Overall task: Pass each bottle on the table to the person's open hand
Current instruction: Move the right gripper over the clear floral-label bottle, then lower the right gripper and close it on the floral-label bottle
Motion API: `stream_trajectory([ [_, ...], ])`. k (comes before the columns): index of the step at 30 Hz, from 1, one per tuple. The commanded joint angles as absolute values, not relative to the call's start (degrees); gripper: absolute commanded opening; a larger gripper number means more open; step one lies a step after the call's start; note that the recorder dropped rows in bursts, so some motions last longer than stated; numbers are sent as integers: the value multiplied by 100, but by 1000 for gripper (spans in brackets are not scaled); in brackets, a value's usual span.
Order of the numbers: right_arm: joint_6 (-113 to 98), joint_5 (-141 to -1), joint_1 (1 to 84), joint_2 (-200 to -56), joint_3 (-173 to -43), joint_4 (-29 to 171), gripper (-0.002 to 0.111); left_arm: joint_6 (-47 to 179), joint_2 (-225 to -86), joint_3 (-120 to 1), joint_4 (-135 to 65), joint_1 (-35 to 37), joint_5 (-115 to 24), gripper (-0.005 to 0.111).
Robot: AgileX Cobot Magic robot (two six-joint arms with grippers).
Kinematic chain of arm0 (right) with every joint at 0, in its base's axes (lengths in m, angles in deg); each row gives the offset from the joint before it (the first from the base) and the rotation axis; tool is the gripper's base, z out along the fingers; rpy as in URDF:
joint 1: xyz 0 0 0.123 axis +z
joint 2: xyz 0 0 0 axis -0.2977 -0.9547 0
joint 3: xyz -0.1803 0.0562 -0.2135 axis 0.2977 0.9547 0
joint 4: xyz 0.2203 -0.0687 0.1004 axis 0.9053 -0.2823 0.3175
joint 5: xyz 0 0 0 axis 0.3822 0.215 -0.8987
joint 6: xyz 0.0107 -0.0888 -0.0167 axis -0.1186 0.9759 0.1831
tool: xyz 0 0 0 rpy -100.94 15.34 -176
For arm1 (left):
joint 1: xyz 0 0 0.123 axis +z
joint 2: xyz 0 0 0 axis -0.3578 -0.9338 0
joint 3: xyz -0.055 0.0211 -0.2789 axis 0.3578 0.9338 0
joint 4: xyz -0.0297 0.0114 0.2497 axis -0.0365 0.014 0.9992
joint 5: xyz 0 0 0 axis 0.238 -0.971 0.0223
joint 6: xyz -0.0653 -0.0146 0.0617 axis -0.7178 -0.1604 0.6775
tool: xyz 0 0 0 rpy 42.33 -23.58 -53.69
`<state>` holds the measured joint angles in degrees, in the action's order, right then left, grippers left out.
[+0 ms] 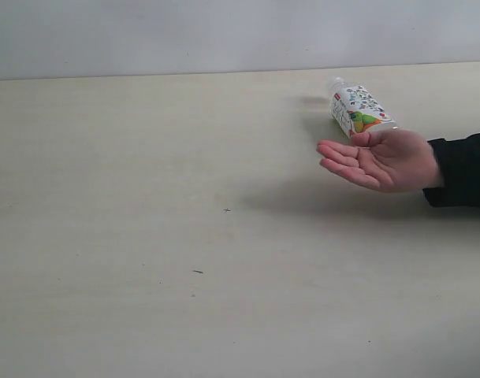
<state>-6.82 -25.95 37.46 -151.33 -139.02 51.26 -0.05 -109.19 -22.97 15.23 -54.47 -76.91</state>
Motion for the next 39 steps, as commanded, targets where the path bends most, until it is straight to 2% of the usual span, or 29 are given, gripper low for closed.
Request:
stream_trajectory([
  [1,-540,-1195,3724,-16202,-14965,5072,67,1,-10895,-2265,1581,-5462,-7668,0],
  [6,47,-109,3433,-17618,-16030,5501,79,1,-10895,-2265,1581,-5462,-7668,0],
  [10,824,-109,3146,-18342,-16196,6470,80,1,-10895,-2265,1581,-5462,-7668,0],
  [18,1379,-718,2538,-19123,-16196,7191,80,1,-10895,-2265,1581,-5462,-7668,0],
  [32,1459,-1317,2516,-19620,-16196,7139,80,1,-10895,-2265,1581,-5462,-7668,0],
  [36,1459,-1317,2516,-19619,-16196,7139,76,1,-10895,-2265,1581,-5462,-7668,0],
  [39,1436,-1317,2516,-19619,-16196,7139,64,1,-10895,-2265,1581,-5462,-7668,0],
])
